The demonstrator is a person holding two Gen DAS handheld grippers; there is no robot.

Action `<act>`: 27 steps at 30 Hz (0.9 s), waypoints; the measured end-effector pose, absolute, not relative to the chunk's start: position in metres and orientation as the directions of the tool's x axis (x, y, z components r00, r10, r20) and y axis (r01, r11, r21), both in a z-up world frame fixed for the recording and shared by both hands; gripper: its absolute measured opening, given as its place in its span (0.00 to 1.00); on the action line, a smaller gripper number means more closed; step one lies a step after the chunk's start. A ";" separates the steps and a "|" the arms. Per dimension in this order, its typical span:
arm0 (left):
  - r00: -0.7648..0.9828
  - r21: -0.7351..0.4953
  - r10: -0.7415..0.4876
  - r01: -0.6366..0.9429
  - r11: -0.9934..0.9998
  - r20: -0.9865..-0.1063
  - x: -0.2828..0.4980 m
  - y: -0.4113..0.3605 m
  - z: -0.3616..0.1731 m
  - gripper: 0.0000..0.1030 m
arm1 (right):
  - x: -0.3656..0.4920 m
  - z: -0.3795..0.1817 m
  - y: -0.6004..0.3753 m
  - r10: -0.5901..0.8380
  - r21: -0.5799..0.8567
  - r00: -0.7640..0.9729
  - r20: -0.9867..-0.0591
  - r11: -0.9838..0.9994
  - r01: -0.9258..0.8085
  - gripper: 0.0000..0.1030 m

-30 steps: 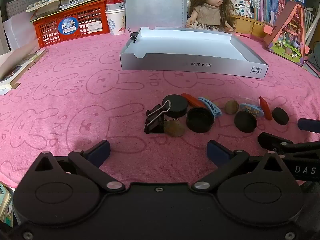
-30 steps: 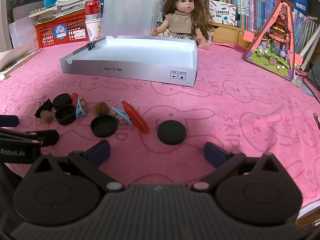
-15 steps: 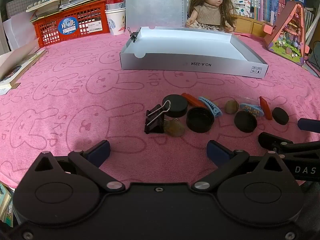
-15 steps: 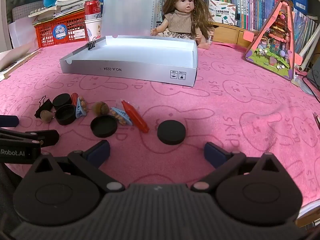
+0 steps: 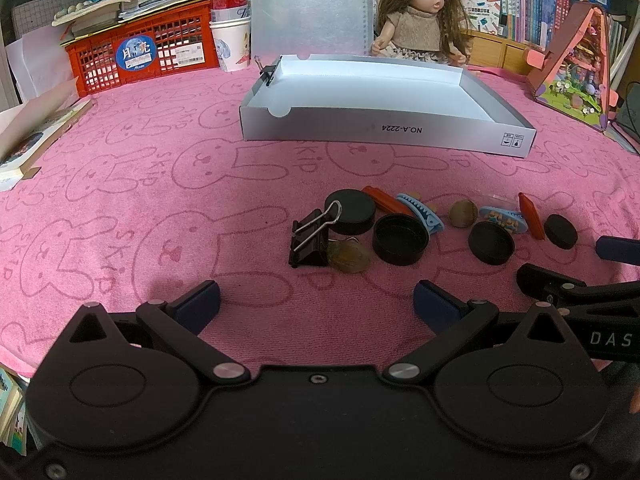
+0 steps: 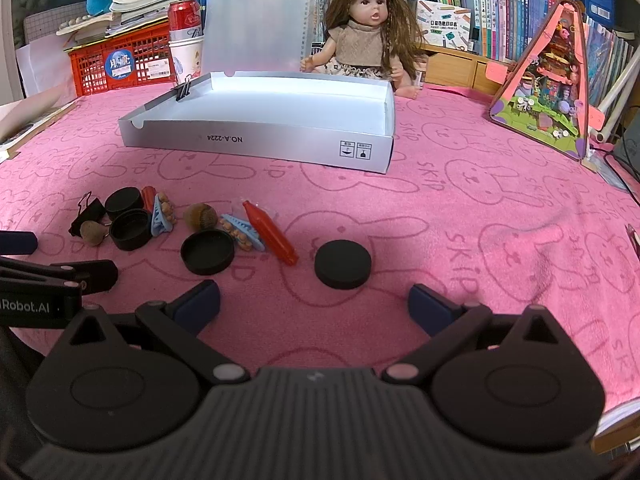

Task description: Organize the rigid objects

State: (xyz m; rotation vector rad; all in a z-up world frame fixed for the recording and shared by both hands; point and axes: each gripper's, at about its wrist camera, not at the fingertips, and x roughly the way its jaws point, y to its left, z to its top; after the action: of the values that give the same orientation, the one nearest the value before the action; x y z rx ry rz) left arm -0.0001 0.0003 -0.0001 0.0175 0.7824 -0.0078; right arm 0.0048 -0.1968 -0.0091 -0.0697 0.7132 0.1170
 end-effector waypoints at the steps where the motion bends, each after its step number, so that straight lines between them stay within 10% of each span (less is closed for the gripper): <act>1: 0.710 0.014 -0.001 0.016 1.000 -0.704 0.001 0.000 -0.002 1.00 | 0.005 -0.009 -0.197 0.083 -0.024 0.750 -0.656 0.991 -0.131 1.00; 27: 0.725 0.055 -0.039 0.106 0.993 -0.688 0.001 -0.003 0.006 0.88 | 0.005 -0.007 -0.203 0.108 -0.025 0.770 -0.629 0.987 -0.159 1.00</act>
State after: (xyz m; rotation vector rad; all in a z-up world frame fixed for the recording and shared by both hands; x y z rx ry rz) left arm 0.0006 -0.0033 0.0056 0.0930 0.7557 -0.0800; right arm 0.0053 -0.2029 -0.0071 -0.0785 0.6766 0.1453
